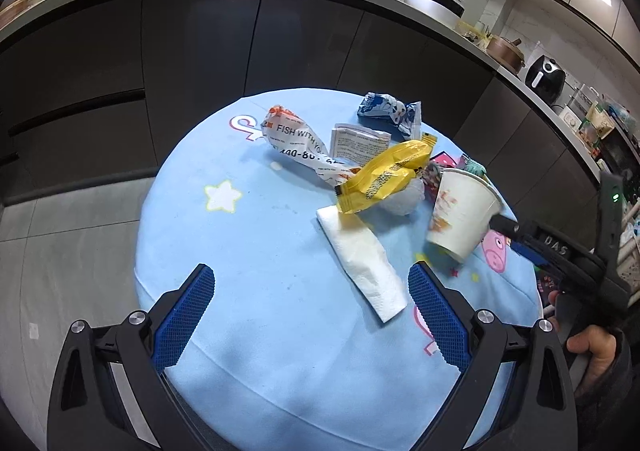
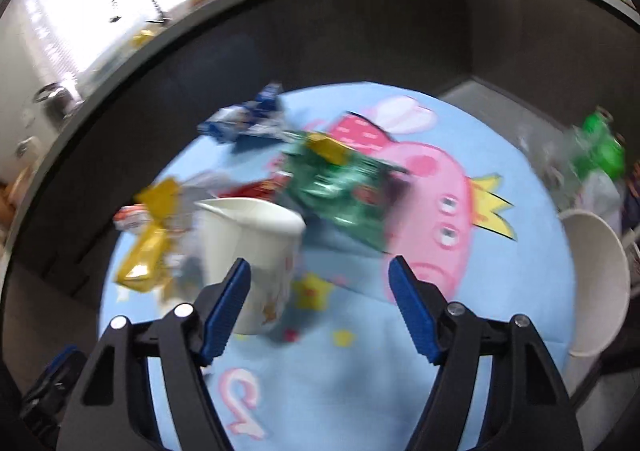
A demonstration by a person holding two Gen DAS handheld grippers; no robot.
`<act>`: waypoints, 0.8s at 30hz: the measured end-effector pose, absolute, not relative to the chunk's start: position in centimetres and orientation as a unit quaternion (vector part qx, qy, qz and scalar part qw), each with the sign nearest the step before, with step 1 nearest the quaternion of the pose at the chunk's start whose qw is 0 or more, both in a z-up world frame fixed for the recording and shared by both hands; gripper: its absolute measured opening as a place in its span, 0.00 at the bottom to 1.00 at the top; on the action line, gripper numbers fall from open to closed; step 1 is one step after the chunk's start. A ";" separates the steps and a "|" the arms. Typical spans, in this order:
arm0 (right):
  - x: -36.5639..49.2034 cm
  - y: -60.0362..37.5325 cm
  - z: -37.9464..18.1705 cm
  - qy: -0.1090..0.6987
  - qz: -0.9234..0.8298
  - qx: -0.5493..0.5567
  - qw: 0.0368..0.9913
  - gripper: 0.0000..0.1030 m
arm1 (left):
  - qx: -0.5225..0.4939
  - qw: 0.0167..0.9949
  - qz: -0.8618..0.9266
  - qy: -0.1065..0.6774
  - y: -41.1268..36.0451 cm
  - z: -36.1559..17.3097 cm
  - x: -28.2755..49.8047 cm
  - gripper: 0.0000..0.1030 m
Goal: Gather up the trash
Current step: 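Grasp the white paper cup with the right gripper and lift it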
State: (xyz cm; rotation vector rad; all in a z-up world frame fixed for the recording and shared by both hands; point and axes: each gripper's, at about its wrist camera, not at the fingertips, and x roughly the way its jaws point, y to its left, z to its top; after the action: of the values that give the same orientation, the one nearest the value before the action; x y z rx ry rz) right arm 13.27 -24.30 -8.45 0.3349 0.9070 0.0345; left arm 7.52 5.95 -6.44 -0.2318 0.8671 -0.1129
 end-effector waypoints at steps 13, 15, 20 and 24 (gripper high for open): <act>11.6 -20.4 -9.7 0.433 0.083 0.076 0.894 0.71 | -0.088 0.903 -0.080 0.413 3.2 -5.5 7.3 0.91; 12.1 -20.1 -10.2 0.436 0.089 0.067 0.893 0.70 | -0.091 0.901 -0.077 0.416 3.4 -5.6 7.4 0.91; 12.3 -21.0 -10.1 0.461 0.125 0.136 0.868 0.52 | -0.101 0.900 -0.072 0.419 3.9 -5.8 7.5 0.91; 12.2 -23.9 -10.2 0.459 0.242 0.419 0.745 0.52 | -0.108 0.897 -0.075 0.422 3.8 -5.9 7.7 0.91</act>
State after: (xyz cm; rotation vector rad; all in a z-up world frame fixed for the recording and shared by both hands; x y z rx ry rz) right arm 12.16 -23.94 -10.21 0.9168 1.0056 0.5303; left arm 7.68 3.84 -5.93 -0.2233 0.8741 -0.1544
